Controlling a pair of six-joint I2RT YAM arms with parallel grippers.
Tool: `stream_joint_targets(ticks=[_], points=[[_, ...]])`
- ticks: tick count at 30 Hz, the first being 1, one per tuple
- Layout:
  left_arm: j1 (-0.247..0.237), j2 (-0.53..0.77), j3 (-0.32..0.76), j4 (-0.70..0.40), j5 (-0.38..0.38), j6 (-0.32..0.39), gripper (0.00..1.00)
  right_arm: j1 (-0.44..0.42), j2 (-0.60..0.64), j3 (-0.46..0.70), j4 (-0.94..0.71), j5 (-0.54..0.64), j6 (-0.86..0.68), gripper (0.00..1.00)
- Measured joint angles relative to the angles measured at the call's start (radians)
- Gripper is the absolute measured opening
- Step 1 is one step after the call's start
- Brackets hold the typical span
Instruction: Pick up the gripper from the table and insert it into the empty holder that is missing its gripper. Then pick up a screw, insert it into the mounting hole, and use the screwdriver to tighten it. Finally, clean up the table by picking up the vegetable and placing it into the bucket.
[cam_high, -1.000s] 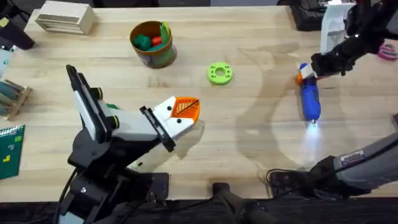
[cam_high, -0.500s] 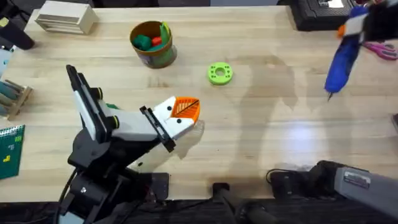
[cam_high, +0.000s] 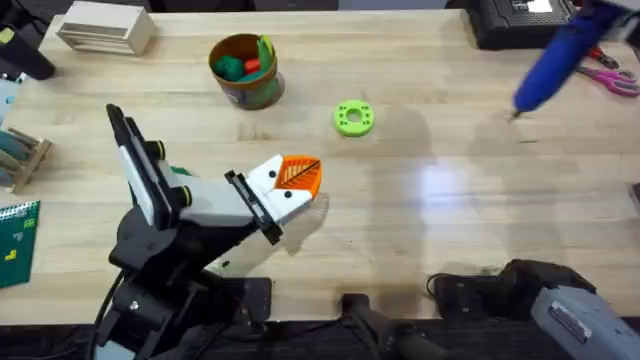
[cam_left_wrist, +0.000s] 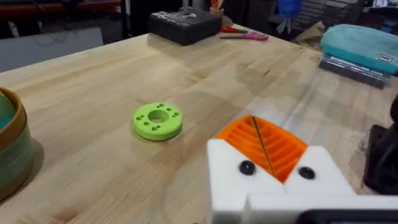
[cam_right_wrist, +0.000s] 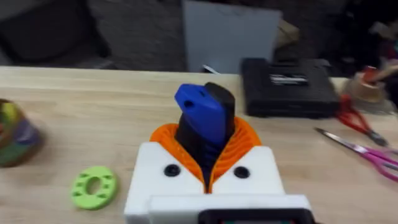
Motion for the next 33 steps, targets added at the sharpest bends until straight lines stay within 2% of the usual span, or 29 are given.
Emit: stream_joint_targets(ticks=[3,8,16,18,19,29,33], points=[[0.000,0.000,0.000,0.000,0.000,0.000,0.005,0.074,-0.045,-0.106,0.120,-0.046,0.064,0.031],[0.000,0.000,0.000,0.000,0.000,0.000,0.005,0.257,-0.053,-0.244,0.322,-0.133,0.149,0.031],[0.000,0.000,0.000,0.000,0.000,0.000,0.005,0.582,0.025,-0.262,0.581,-0.182,0.186,0.031],[0.000,0.000,0.000,0.000,0.000,0.000,0.005,0.649,0.046,-0.262,0.669,-0.188,0.189,0.031],[0.000,0.000,0.000,0.000,0.000,0.000,0.005,0.722,0.071,-0.262,0.798,-0.198,0.192,0.031],[0.000,0.000,0.000,0.000,0.000,0.000,0.005,0.899,0.164,-0.262,1.057,-0.202,0.193,0.031],[0.000,0.000,0.000,0.000,0.000,0.000,0.005,0.971,0.202,-0.262,1.097,-0.203,0.192,0.031]])
